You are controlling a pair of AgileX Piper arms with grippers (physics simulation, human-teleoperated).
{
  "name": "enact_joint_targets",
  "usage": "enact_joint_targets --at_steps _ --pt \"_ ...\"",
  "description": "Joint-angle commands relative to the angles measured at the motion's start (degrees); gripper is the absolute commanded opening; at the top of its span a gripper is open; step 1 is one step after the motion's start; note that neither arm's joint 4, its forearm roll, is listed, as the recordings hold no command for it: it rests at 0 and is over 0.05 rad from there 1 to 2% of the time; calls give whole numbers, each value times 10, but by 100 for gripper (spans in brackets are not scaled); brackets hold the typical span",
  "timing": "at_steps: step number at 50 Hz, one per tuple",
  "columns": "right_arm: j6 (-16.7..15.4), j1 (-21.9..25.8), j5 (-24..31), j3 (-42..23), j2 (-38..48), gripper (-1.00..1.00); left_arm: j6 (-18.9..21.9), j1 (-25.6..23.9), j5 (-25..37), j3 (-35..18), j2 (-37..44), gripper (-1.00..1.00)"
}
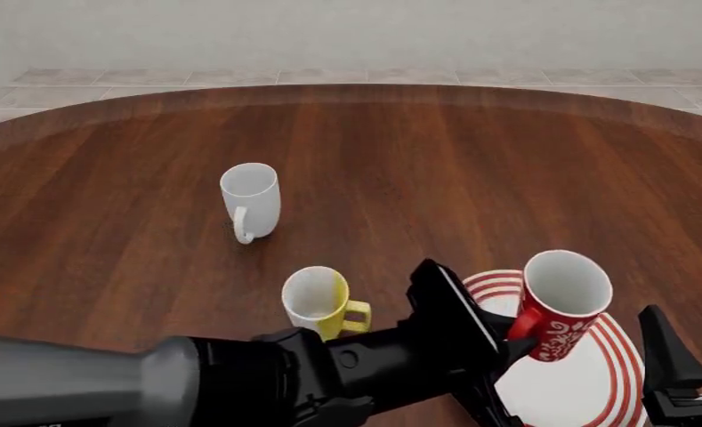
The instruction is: Pick up the red mug and put it on the plate
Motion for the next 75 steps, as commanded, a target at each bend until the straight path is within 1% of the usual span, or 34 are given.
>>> enact_joint_targets --at_steps 1,44,75 --pt "1 0 -1 0 0 100 6 2 2 -9 17 -100" --pt "5 -3 -1 0 0 100 18 -11 5 -39 61 -100" --pt "7 -5 -1 0 0 100 10 -4 -3 -45 86 -100"
